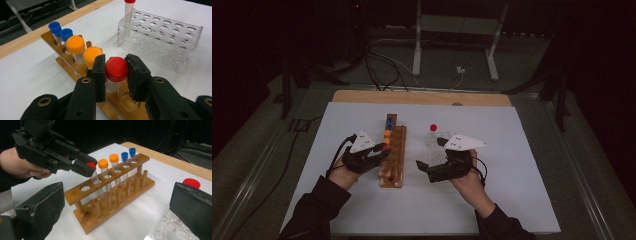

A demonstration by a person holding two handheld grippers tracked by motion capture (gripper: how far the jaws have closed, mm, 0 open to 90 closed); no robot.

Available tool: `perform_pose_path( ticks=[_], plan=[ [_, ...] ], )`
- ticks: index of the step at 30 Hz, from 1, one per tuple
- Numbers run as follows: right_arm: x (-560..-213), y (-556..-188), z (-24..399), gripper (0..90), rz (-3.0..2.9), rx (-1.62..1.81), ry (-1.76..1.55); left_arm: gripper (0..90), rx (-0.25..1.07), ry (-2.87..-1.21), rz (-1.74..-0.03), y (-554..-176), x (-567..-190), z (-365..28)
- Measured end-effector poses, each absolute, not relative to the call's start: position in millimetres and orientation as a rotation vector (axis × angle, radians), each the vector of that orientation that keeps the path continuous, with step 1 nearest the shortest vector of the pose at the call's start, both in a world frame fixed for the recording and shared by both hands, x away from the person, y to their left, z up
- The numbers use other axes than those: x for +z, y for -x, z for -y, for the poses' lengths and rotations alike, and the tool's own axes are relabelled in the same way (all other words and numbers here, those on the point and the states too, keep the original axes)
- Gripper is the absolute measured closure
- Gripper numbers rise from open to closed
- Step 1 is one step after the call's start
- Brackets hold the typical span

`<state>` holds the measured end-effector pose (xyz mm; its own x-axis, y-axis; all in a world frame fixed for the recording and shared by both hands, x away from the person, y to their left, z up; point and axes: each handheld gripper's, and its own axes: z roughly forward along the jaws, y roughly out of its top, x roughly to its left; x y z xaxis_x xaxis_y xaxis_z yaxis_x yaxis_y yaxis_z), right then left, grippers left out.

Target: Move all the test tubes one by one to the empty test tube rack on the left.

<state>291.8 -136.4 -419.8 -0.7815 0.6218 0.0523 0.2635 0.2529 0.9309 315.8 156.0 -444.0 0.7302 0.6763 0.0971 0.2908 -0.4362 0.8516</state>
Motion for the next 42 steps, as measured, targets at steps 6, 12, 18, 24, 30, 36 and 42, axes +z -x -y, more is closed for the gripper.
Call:
perform_pose_path(
  ticks=[6, 12, 18, 24, 30, 36, 42],
  plan=[
    [-417.2, -294.3, 139.6, 0.0, -2.196, 1.536, -0.816, 64.2, 0.526, -2.051, -0.700, -314.4, -443.2, -154.7],
    [-413.2, -304.7, 152.6, 0.0, -2.171, 1.545, -0.850, 42.2, 0.523, -2.011, -0.681, -309.7, -433.0, -154.7],
    [-418.8, -329.9, 169.2, 0.0, -2.203, 1.492, -0.889, 14.4, 0.512, -1.921, -0.708, -306.2, -421.6, -157.9],
    [-440.4, -354.5, 174.7, 9.6, -2.215, 1.405, -0.915, 3.0, 0.482, -1.904, -0.716, -306.8, -418.7, -158.4],
    [-458.4, -377.0, 173.8, 25.2, -2.219, 1.335, -0.944, 2.5, 0.480, -1.892, -0.721, -307.4, -417.9, -160.4],
    [-465.9, -393.0, 171.2, 45.8, -2.252, 1.324, -0.904, 2.5, 0.474, -1.901, -0.714, -306.7, -417.3, -160.3],
    [-475.5, -404.7, 169.4, 55.6, -2.286, 1.311, -0.898, 2.5, 0.475, -1.890, -0.720, -307.2, -416.4, -162.2]
  ],
)
